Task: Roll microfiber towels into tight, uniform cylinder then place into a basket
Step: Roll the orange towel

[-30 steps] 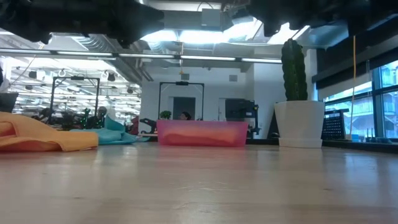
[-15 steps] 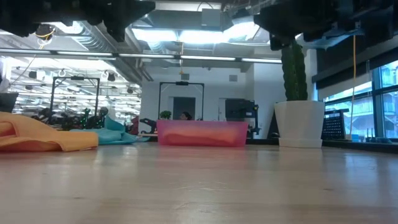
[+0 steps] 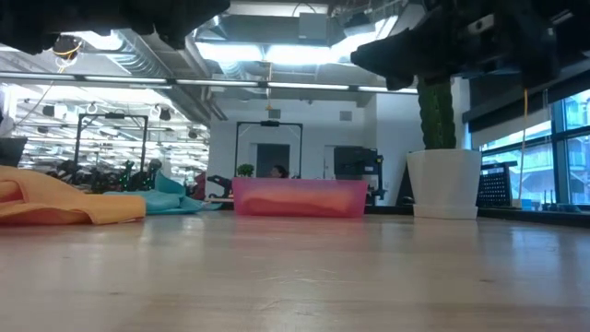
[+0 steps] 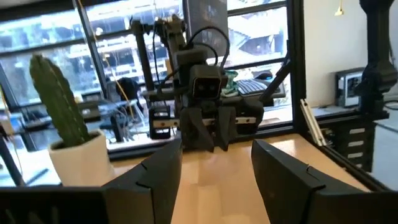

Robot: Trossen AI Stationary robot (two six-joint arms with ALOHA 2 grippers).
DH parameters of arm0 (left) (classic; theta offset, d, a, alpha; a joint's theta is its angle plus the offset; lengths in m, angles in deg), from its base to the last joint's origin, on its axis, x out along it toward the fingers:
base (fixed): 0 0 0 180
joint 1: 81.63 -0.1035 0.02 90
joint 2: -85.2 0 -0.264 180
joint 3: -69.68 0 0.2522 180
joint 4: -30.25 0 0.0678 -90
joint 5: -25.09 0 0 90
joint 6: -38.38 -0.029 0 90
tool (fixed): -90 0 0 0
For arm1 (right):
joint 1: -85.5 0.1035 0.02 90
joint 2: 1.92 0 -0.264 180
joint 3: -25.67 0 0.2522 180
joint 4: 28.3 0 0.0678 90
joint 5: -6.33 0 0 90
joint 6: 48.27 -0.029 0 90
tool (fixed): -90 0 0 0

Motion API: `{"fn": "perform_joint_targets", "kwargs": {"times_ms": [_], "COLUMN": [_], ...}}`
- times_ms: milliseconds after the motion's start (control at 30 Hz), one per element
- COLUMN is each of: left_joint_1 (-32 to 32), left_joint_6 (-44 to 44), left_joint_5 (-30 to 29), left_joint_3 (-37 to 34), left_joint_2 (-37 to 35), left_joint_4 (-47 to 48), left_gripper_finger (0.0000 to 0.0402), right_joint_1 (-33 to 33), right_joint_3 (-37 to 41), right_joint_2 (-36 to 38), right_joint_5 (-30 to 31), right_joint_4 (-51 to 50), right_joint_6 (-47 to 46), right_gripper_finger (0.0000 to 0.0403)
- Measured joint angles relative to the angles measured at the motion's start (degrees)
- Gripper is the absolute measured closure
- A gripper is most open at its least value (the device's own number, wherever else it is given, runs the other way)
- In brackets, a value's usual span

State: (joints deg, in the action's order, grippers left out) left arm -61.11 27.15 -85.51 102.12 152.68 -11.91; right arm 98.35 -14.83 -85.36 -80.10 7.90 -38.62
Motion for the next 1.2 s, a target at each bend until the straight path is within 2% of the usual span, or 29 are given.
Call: {"fn": "perform_joint_targets", "kwargs": {"times_ms": [333, 467, 667, 767, 967, 1100, 1200], "left_joint_1": [-2.7, -3.6, -1.9, 0.5, 6.2, 8.3, 9.3], "left_joint_6": [0.6, 3.5, 5.2, 4.8, 10.0, 17.6, 20.0], "left_joint_5": [0.0, 0.0, 0.1, -2.1, -17.7, -20.2, -20.7], "left_joint_3": [0.0, 0.0, 0.1, 1.4, 10.5, 15.4, 16.4], "left_joint_2": [0.0, 0.0, 0.0, -0.9, -2.2, -1.4, -0.5], "left_joint_4": [-2.2, -2.1, -0.5, 8.5, 34.0, 45.6, 47.0], "left_gripper_finger": [0.0216, 0.0216, 0.0216, 0.0217, 0.0217, 0.0217, 0.0217], "right_joint_1": [-2.3, -2.2, -1.6, -1.0, 0.4, 1.2, 1.8], "right_joint_3": [0.0, 0.0, 0.0, 0.0, 0.0, 0.0, 0.0], "right_joint_2": [-0.2, -0.2, -0.2, -0.2, -0.2, -0.2, -0.2], "right_joint_5": [-0.2, -0.7, -0.7, -0.7, -0.7, -0.7, -0.7], "right_joint_4": [-0.4, -0.7, -0.6, -0.6, -0.5, -0.4, -0.3], "right_joint_6": [1.6, 1.1, -0.8, -2.4, -3.9, -6.4, -6.6], "right_gripper_finger": [0.0321, 0.0321, 0.0321, 0.0321, 0.0321, 0.0321, 0.0321]}}
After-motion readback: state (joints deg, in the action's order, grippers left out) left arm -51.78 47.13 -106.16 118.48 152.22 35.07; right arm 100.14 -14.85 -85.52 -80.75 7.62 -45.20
